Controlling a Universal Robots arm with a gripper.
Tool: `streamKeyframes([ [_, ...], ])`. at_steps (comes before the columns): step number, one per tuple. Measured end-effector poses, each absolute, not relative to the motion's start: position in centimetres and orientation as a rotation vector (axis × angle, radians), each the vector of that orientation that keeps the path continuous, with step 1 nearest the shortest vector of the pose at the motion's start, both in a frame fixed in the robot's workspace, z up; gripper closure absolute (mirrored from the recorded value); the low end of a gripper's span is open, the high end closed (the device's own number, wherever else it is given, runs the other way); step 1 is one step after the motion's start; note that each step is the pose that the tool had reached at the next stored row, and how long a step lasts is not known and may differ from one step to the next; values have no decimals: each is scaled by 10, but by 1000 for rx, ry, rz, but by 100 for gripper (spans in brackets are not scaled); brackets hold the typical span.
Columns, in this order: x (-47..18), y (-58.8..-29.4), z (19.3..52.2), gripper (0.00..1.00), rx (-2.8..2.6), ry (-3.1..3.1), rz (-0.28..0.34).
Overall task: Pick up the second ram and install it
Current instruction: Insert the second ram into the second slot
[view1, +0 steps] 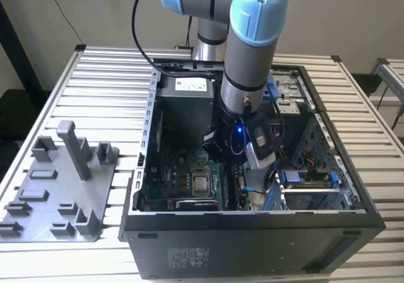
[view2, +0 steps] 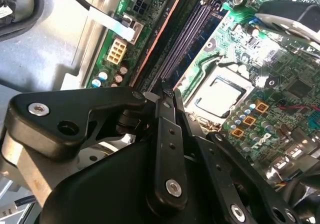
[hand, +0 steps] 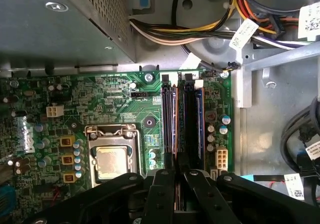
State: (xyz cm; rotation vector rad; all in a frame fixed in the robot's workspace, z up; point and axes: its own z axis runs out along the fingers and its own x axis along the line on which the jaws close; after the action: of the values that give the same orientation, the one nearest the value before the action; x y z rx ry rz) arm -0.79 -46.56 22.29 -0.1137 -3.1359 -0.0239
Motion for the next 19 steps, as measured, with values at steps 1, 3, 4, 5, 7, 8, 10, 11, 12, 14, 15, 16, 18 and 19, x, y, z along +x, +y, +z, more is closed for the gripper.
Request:
streamKeyframes([
  [1, -8, -466, 223, 86, -114, -3136, -24],
  [3, -8, -466, 222, 86, -114, -3136, -24],
  [4, -8, -466, 221, 86, -114, -3136, -24],
  [5, -8, -466, 221, 86, -114, -3136, -24],
  [7, -8, -466, 221, 86, -114, -3136, -24],
  [8, -8, -466, 221, 86, -114, -3136, -24],
  [10, -8, -466, 221, 86, -114, -3136, -24],
  [11, -8, -466, 221, 86, -114, -3136, -24],
  [12, -8, -466, 221, 86, -114, -3136, -23],
  [14, -8, -466, 221, 86, -106, -3136, -21],
  [15, -8, -466, 221, 86, -97, -3137, -21],
  [16, -8, -466, 221, 86, -91, -3137, -21],
  [18, -8, -466, 221, 86, -88, -3137, -21],
  [19, -8, -466, 221, 86, -86, -3137, -21],
])
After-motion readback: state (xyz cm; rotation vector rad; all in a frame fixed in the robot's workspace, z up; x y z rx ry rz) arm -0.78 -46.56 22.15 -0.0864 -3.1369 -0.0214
